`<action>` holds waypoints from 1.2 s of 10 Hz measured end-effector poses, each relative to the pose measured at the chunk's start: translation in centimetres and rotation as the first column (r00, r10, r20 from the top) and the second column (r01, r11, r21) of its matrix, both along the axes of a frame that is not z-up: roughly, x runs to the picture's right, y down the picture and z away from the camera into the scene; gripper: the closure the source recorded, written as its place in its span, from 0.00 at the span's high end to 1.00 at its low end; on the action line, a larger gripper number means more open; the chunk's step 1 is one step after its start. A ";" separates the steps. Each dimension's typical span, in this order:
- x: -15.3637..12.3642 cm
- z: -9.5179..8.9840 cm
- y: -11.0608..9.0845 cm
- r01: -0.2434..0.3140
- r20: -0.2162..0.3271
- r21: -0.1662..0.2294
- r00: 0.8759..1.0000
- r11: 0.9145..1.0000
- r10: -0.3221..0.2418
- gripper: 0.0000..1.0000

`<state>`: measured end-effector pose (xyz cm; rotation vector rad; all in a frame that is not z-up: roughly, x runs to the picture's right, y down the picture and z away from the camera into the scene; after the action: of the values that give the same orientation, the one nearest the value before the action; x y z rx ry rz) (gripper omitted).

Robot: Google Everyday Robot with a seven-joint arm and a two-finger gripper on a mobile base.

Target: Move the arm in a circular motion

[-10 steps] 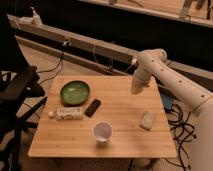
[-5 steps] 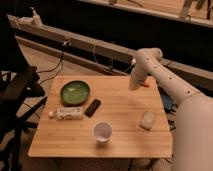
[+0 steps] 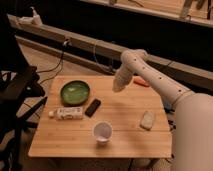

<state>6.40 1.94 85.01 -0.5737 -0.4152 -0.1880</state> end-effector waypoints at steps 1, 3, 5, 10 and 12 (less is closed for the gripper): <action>-1.2 -1.6 1.5 -0.002 0.027 -0.013 1.000 1.000 0.002 0.00; -1.7 -4.5 4.5 -0.015 0.038 -0.049 0.999 0.999 0.016 0.00; -0.8 -5.8 6.3 -0.034 0.013 -0.089 0.999 0.995 0.035 0.00; 9.8 -5.0 7.6 -0.090 -0.178 -0.170 0.982 0.981 0.060 0.00; 14.6 -2.7 6.2 -0.099 -0.256 -0.186 0.965 0.978 0.048 0.00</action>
<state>21.04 8.18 82.36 -0.7665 -0.2094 -0.0007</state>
